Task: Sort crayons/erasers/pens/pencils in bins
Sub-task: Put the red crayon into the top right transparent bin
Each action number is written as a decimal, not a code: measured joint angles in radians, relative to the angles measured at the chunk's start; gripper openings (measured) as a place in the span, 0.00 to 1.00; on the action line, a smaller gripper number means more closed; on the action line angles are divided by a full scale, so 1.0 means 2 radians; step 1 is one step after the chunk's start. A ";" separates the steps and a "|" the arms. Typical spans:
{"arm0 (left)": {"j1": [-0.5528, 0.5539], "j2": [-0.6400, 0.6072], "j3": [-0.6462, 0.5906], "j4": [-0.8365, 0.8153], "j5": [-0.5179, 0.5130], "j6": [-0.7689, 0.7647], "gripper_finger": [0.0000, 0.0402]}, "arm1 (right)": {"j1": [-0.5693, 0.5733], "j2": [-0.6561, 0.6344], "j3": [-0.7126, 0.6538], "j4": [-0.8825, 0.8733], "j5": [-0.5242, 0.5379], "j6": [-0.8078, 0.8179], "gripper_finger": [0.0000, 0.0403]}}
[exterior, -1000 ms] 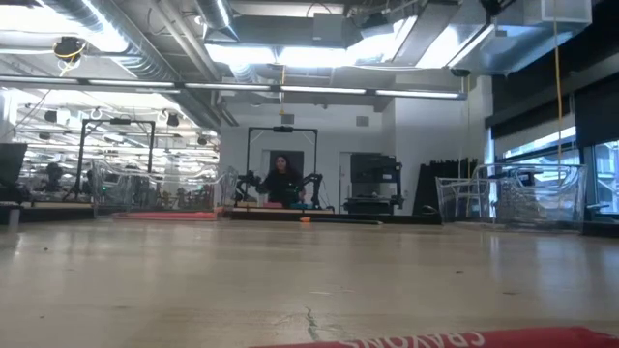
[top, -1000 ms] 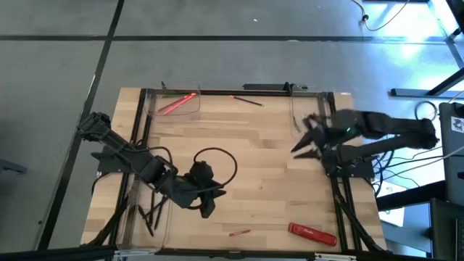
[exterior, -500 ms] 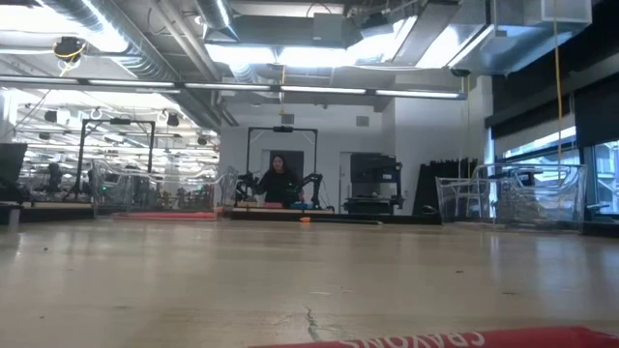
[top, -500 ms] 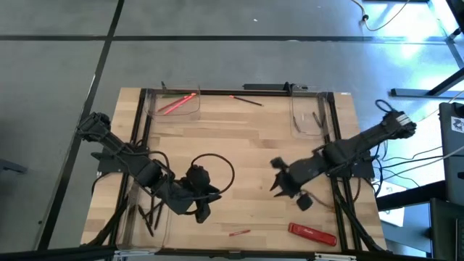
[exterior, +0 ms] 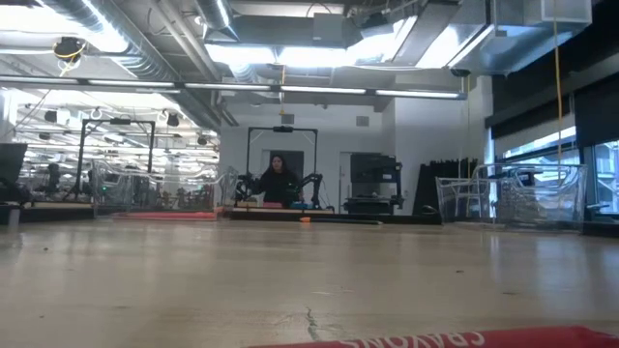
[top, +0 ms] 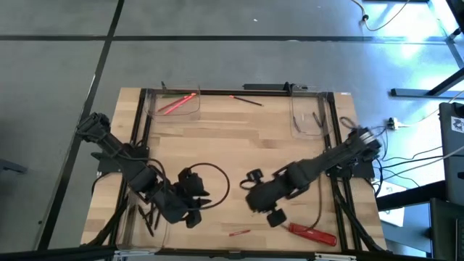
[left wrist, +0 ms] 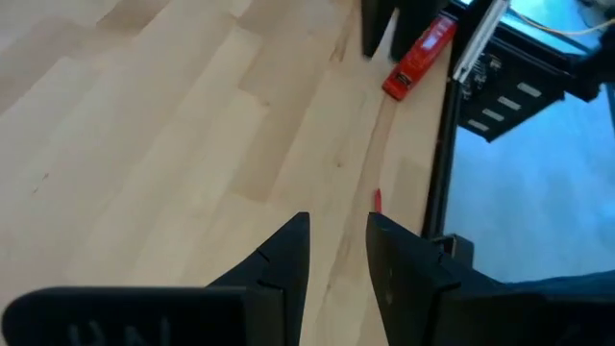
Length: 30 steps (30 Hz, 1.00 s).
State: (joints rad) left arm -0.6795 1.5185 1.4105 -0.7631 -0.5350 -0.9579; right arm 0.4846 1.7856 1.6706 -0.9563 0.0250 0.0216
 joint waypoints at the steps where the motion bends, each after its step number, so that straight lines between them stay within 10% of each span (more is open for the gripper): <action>1: -0.005 0.000 0.000 0.000 0.000 0.000 0.24 | 0.002 0.018 0.016 -0.009 0.000 0.000 0.25; 30: -0.087 0.000 0.000 0.000 -0.070 -0.001 0.24 | 0.062 0.213 0.070 0.086 -0.027 0.030 0.25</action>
State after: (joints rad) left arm -0.8532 1.5185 1.4105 -0.7629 -0.6758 -0.9604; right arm 0.6087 2.2122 1.8114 -0.7834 -0.0281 0.0806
